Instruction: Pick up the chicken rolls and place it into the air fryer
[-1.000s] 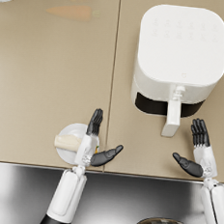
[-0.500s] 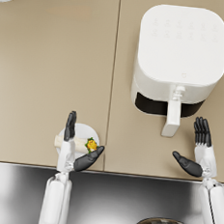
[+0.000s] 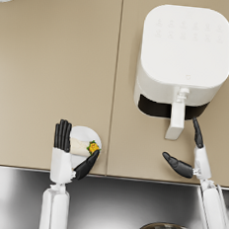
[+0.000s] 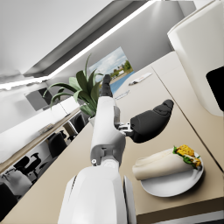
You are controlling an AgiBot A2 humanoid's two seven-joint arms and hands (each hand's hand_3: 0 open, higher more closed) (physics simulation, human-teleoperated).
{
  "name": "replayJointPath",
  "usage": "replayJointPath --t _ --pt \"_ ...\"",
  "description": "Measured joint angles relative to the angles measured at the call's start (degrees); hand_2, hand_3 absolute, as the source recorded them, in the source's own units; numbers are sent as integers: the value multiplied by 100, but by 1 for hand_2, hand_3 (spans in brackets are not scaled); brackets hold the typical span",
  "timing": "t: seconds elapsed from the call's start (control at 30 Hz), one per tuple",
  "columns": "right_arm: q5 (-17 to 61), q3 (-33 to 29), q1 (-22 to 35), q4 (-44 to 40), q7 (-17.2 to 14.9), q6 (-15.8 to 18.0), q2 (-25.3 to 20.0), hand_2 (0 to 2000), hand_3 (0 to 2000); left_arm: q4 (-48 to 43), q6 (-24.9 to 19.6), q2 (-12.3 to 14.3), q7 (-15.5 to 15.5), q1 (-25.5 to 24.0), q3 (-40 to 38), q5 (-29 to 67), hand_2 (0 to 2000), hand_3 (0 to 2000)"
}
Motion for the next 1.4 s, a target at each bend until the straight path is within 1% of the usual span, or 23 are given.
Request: replayJointPath --t 0.37,0.4,0.43,0.47,0.5,0.57,0.67,0.8,1.03,1.17,1.27,1.33,1.37,1.4 --pt "43 8 -78 -120 0 0 -93 0 0 -107 0 125 0 -261 -177 2859 0 0" --pt "43 1 -82 -122 0 0 -103 0 0 -112 -849 125 0 -255 -187 3120 0 0" --pt "44 -6 -85 -124 0 0 -113 0 0 -114 -1458 124 0 -249 -194 3381 0 0" --pt "44 -13 -88 -125 0 0 -123 0 0 -103 -1895 120 17 -235 -185 3642 0 0" --pt "44 -21 -90 -126 0 0 -133 0 0 -90 -2208 115 29 -218 -168 3903 0 0" --pt "44 -30 -111 -100 0 0 -145 0 0 -21 -2593 102 15 -169 -104 4352 0 0" --pt "44 -63 -137 -84 0 0 -166 0 0 117 -2850 90 18 -99 -13 4652 0 0" --pt "44 -120 -161 -92 0 0 -197 0 0 403 -2961 65 82 89 120 4780 0 0" --pt "43 -147 -89 -376 0 0 -302 0 0 1296 -2971 74 117 581 414 4821 0 0" --pt "43 -135 -50 -539 0 0 -358 0 0 1747 -2779 89 97 743 549 4821 0 0" --pt "43 -144 -30 -611 0 0 -396 0 0 1975 -2435 81 64 824 651 4825 0 0" --pt "43 -159 -20 -637 0 0 -419 0 0 2050 -2286 64 32 856 717 4829 0 0" --pt "43 -166 -18 -644 0 0 -429 0 0 2104 -2226 58 23 883 741 4830 1361 327" --pt "43 -176 -6 -664 0 0 -442 0 0 2139 -2440 49 16 903 761 4821 2000 653"
